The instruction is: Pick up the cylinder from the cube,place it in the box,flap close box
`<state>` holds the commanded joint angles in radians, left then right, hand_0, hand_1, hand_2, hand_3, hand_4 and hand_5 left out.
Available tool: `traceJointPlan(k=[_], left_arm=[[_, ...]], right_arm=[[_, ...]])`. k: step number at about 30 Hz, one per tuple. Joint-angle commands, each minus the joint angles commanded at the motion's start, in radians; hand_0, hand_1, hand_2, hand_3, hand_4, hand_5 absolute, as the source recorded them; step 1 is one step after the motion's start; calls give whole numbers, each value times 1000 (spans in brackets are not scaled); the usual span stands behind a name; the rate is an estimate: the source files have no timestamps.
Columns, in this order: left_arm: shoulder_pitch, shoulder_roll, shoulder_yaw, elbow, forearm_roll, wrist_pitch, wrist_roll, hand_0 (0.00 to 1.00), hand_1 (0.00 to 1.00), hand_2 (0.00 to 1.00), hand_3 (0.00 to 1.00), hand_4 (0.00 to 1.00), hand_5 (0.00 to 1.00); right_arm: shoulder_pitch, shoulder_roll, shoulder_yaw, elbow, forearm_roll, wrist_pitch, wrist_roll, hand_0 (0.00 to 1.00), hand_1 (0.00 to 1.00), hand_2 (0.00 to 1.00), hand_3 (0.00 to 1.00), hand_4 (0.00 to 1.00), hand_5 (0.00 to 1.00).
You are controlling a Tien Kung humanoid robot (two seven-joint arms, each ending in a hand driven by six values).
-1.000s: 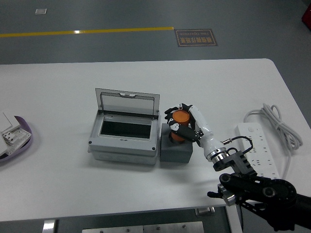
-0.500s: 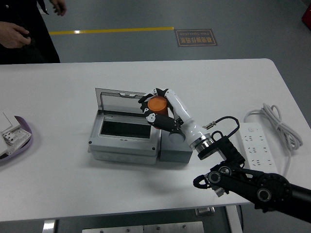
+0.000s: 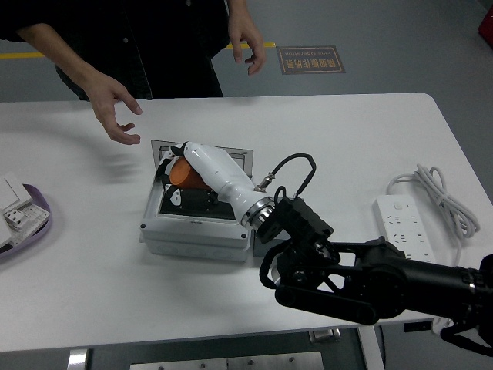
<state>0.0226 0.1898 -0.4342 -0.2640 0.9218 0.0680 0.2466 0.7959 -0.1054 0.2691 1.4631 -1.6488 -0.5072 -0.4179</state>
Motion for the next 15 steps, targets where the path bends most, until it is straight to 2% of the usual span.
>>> traceJointPlan(k=[3, 4, 7, 15], left_arm=[[-2, 2, -4, -1, 7, -2, 2, 520, 562, 567, 593, 715, 252], [-3, 3, -5, -1, 10, -3, 3, 520, 562, 566, 592, 716, 254], [-6, 5, -9, -1, 18, -5, 5, 520, 562, 566, 592, 716, 254], [-13, 7, -15, -2, 27, -7, 9, 520, 562, 566, 592, 716, 254]], right_arm=[[28, 23, -13, -22, -68, 46, -103, 104, 279, 372, 311, 2, 2], [37, 31, -18, -31, -88, 54, -135, 48, 247, 415, 327, 2, 2], [57, 49, -32, -58, -103, 62, -227, 48, 247, 415, 327, 2, 2], [77, 83, -67, -115, -58, 68, -228, 36, 253, 447, 339, 2, 2]])
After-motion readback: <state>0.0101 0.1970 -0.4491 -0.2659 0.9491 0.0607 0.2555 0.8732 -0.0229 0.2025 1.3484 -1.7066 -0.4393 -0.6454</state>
